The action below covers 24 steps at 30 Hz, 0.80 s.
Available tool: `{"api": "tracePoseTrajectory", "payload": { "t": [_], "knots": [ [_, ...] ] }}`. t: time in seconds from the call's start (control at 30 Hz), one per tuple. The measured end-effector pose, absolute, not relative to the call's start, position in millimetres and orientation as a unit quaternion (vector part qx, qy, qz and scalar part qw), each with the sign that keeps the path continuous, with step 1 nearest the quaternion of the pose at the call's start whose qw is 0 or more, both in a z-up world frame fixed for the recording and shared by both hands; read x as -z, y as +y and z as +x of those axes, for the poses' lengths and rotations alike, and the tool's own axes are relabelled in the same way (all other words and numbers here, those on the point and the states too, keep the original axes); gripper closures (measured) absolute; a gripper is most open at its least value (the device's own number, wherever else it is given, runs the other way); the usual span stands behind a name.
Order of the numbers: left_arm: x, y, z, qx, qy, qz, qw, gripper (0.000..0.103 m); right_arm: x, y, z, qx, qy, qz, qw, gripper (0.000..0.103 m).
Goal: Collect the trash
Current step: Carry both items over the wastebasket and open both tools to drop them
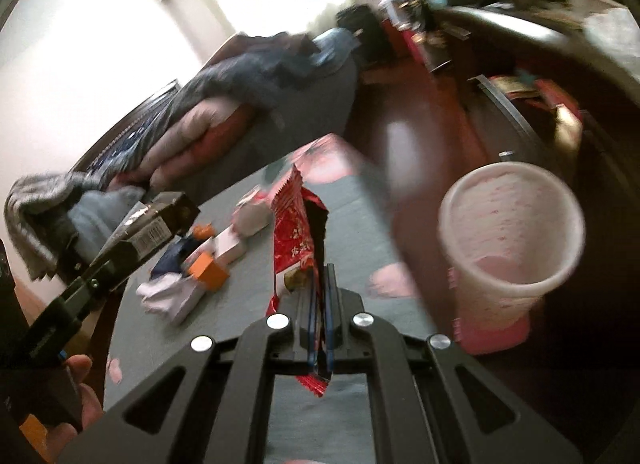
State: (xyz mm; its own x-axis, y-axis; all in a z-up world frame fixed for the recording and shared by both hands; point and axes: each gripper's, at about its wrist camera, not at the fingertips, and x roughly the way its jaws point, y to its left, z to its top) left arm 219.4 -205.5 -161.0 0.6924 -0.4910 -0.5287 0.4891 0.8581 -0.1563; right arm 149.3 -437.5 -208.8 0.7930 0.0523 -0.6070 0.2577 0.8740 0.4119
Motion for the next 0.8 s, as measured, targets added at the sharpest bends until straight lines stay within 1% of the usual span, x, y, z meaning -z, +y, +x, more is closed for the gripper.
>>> {"api": "tracePoseTrajectory", "payload": {
  "t": [0.13,0.3,0.5,0.57,0.6,0.8],
  "knots": [
    [162,-256,221,0.309,0.287,0.017,0.906,0.048,208,-481,133,0.117,0.295,0.244,0.916,0.098],
    [170,-310,226,0.355,0.290,0.033,0.888,0.048,219,-522,126,0.149,0.292,0.260,0.908,0.098],
    [183,-319,228,0.360,0.321,0.050,0.875,0.048,229,-539,122,0.148,0.287,0.277,0.905,0.098],
    [193,-315,219,0.356,0.335,0.067,0.870,0.036,229,-537,123,0.144,0.288,0.278,0.905,0.098],
    [198,-314,215,0.355,0.341,0.075,0.867,0.026,230,-536,123,0.140,0.288,0.279,0.905,0.098],
    [246,-314,200,0.333,0.380,0.143,0.851,0.021,225,-531,122,0.130,0.284,0.276,0.909,0.098]
  ]
}}
